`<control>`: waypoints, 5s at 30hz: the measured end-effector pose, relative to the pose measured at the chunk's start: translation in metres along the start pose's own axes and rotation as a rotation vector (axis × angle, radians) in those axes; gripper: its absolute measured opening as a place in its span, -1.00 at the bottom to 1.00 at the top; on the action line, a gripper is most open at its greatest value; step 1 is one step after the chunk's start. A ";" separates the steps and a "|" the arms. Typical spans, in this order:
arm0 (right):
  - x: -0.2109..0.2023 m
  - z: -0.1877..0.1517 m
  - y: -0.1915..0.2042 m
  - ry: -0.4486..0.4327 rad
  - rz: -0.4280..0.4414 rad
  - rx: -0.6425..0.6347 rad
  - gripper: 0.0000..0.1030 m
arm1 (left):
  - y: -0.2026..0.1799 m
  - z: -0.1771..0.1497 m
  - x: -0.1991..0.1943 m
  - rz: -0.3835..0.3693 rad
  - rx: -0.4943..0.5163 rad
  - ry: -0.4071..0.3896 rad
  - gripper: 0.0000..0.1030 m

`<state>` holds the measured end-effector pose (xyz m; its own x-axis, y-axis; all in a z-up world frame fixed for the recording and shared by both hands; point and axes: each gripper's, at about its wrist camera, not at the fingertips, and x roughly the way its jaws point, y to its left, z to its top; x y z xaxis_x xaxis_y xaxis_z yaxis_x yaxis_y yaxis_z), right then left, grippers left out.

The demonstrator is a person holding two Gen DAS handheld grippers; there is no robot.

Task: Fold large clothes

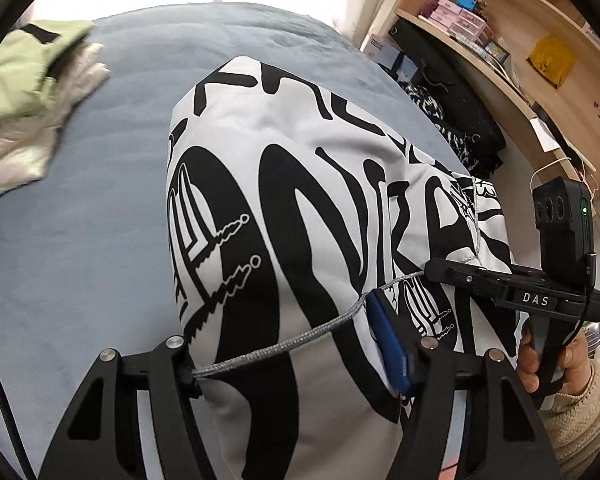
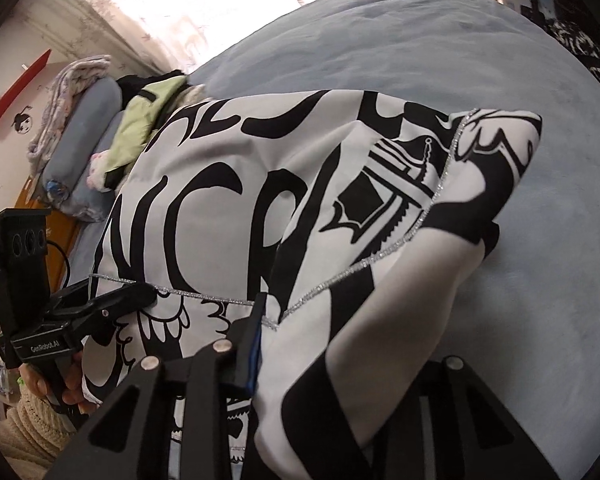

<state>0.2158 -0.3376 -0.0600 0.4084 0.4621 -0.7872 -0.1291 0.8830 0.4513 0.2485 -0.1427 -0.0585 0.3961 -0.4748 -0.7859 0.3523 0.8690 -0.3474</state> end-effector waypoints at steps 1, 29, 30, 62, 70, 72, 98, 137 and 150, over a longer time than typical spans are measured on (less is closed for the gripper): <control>0.000 0.000 0.010 -0.001 0.009 -0.006 -0.39 | -0.002 0.000 -0.003 0.004 -0.004 -0.005 0.25; 0.146 0.301 0.376 -0.193 0.236 -0.223 -0.39 | 0.285 0.238 -0.154 0.229 -0.030 -0.255 0.26; 0.155 0.314 0.380 -0.200 0.235 -0.218 -0.39 | 0.294 0.257 -0.146 0.234 -0.030 -0.254 0.26; 0.331 0.357 0.305 0.035 0.330 0.085 -0.35 | 0.464 0.294 -0.016 0.286 -0.312 -0.146 0.76; 0.363 0.349 0.298 0.022 0.247 0.037 -0.18 | 0.474 0.279 0.015 0.268 -0.399 -0.168 0.85; 0.368 0.348 0.300 0.013 0.249 0.023 -0.14 | 0.474 0.276 0.019 0.301 -0.396 -0.180 0.93; 0.174 0.249 0.343 -0.045 0.010 -0.135 0.29 | 0.300 0.201 -0.104 0.501 -0.242 -0.278 0.97; -0.075 -0.013 0.314 -0.137 -0.100 -0.279 0.39 | -0.003 -0.065 -0.216 0.478 -0.088 -0.238 0.97; -0.041 -0.086 0.276 -0.196 -0.221 -0.216 0.39 | -0.015 -0.121 -0.128 0.510 -0.132 -0.291 0.97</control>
<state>0.0854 -0.1059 0.0608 0.6104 0.2522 -0.7509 -0.1979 0.9664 0.1638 0.0900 -0.0778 -0.0143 0.7101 0.0042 -0.7041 -0.0444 0.9983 -0.0389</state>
